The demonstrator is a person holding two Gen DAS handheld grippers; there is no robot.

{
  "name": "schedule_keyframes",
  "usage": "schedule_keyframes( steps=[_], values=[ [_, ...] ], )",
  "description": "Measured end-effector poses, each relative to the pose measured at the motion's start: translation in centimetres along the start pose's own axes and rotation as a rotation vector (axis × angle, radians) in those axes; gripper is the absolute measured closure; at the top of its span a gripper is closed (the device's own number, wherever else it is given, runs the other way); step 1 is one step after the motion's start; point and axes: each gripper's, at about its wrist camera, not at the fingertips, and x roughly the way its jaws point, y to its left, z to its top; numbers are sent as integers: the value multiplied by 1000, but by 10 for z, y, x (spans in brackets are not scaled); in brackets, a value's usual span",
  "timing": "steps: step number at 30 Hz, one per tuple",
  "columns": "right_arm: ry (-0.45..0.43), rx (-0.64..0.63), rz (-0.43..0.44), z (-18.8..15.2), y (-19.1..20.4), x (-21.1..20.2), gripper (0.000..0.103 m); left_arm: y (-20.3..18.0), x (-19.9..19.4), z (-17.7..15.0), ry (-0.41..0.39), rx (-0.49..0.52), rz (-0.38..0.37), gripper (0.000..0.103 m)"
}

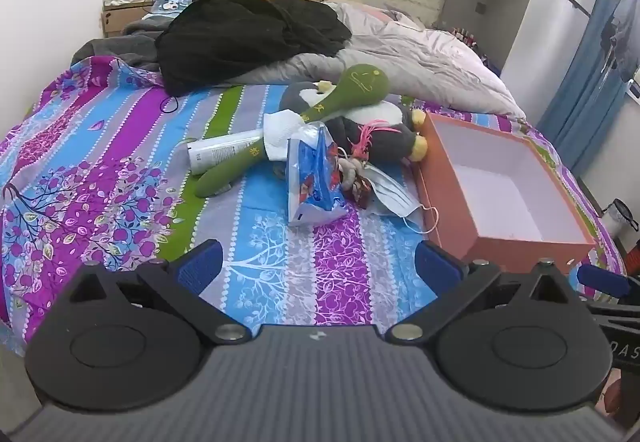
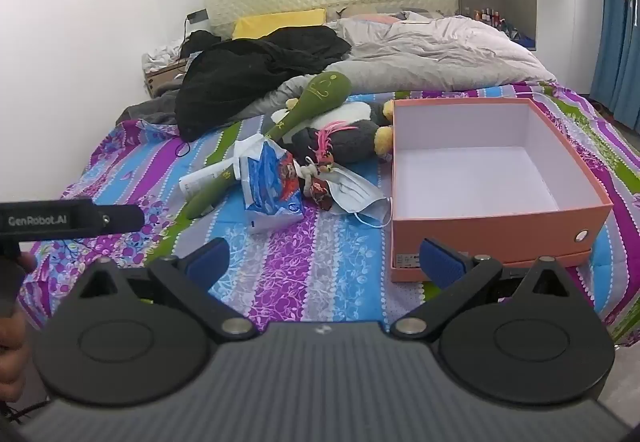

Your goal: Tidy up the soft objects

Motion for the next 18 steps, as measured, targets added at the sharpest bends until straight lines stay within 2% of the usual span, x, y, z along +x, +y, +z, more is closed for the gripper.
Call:
schedule_keyframes(
  steps=[18],
  values=[
    [1, 0, -12, 0, 0, 1, 0, -2, 4, -2, 12, 28, -12, 0]
  ],
)
